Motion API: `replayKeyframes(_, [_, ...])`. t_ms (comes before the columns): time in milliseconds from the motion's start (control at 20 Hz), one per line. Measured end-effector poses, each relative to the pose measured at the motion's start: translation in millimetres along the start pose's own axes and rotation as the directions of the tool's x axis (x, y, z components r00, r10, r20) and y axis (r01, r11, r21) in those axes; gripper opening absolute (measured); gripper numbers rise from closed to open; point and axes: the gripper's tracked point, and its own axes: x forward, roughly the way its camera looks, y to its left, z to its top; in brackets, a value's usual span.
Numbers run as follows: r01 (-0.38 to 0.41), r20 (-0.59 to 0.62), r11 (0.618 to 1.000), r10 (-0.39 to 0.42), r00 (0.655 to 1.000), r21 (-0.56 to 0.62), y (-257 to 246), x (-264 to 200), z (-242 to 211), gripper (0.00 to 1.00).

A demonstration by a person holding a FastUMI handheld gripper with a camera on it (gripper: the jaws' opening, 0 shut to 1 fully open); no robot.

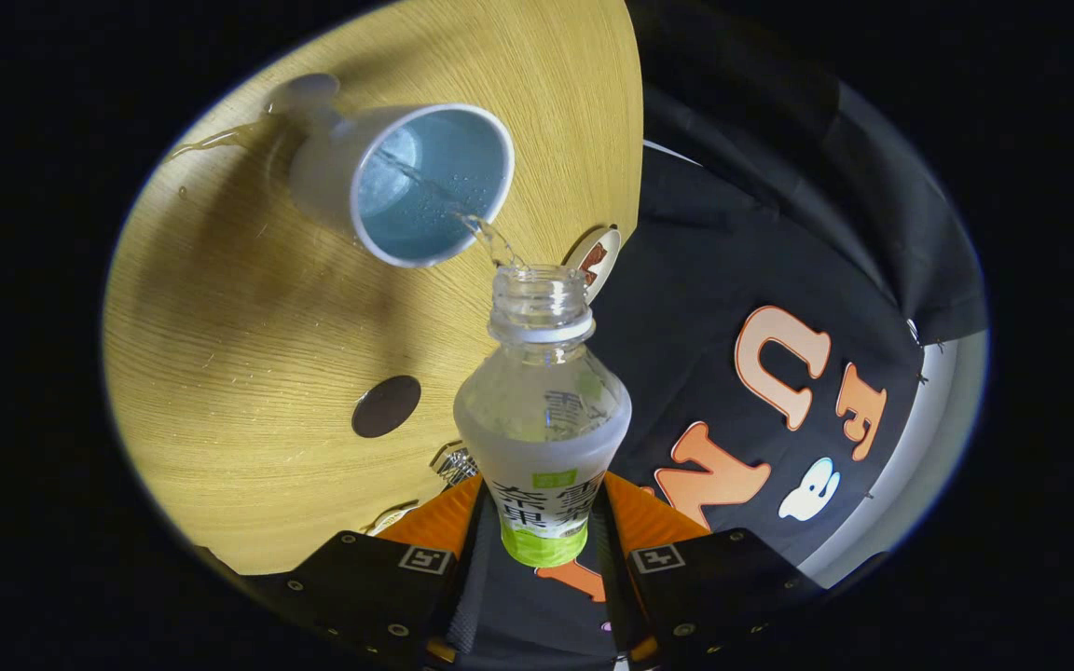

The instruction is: Take the bottle from table, then pour the juice into the cup, finally place the bottle on the coaster

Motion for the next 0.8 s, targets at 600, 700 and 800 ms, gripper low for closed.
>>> replayKeyframes(600, [0.026,0.028,0.994,-0.023,0.999,-0.108,-20,2,4,0.55])
replayKeyframes(700, [0.023,0.033,0.992,-0.019,0.999,-0.125,-21,1,4,0.55])
replayKeyframes(800, [0.022,0.034,0.990,-0.017,0.999,-0.142,-22,1,4,0.55])
